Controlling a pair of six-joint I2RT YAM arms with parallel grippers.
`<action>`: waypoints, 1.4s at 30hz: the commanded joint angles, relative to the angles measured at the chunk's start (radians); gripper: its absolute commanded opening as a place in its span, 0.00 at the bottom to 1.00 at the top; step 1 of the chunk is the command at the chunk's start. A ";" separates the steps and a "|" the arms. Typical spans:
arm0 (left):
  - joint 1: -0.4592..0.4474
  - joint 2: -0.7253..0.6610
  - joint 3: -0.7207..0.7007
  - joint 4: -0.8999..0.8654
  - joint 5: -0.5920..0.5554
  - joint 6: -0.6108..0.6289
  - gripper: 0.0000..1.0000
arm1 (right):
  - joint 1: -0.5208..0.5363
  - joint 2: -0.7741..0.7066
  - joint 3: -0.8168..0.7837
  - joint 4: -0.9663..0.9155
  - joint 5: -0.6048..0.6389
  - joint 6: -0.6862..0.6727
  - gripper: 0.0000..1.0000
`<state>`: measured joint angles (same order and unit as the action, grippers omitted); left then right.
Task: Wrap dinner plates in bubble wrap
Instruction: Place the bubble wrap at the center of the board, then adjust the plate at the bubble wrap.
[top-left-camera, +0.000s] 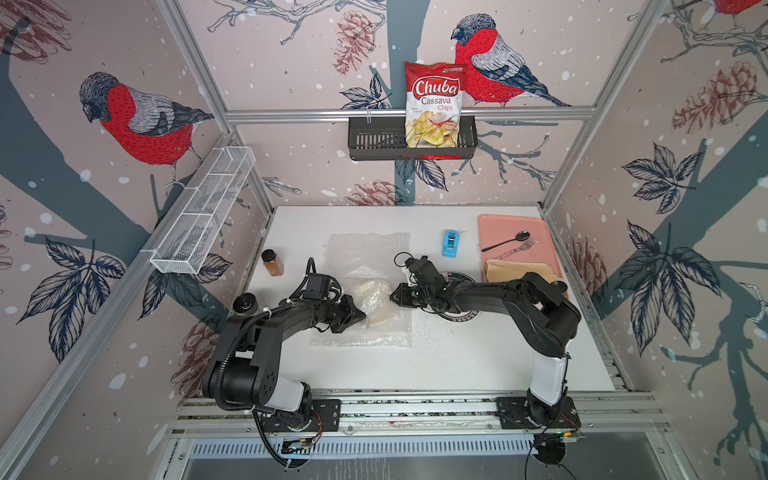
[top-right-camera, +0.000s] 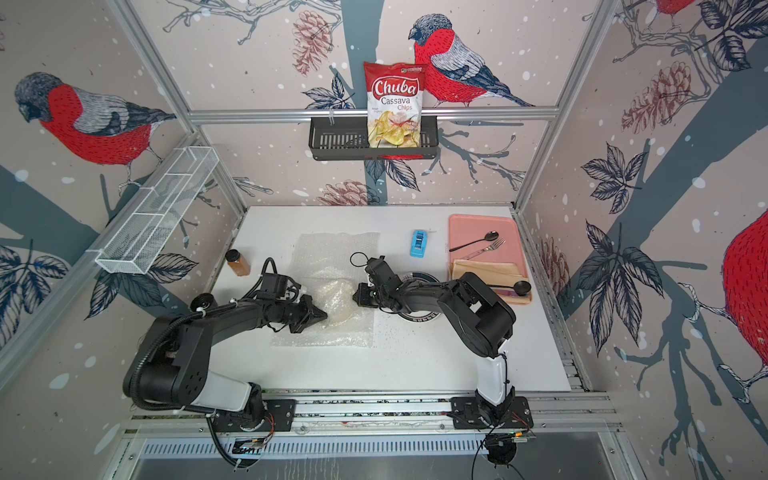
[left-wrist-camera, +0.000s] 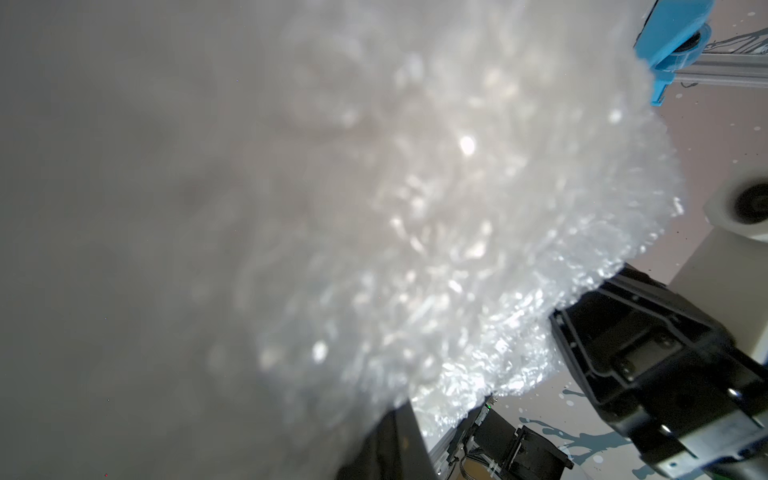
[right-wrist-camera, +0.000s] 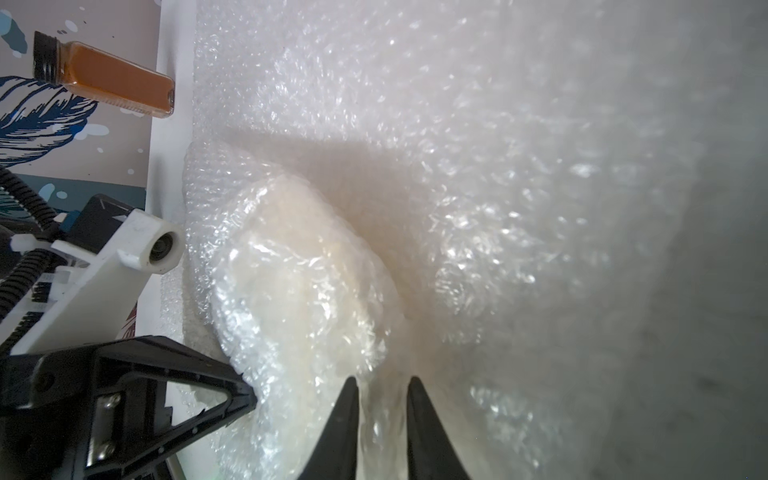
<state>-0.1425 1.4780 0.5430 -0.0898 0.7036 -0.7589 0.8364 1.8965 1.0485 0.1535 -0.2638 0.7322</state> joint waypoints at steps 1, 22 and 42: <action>-0.001 0.011 -0.014 -0.017 -0.070 0.008 0.00 | 0.000 -0.062 0.002 -0.064 0.066 -0.049 0.27; -0.009 0.025 -0.047 0.012 -0.064 0.005 0.00 | 0.182 0.120 0.362 -0.235 -0.096 -0.291 0.10; -0.009 0.018 -0.057 0.012 -0.065 0.004 0.00 | 0.208 0.104 0.271 -0.324 -0.105 -0.394 0.06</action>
<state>-0.1482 1.4910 0.4961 0.0135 0.7219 -0.7589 1.0401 2.0087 1.3266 -0.1654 -0.3523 0.3653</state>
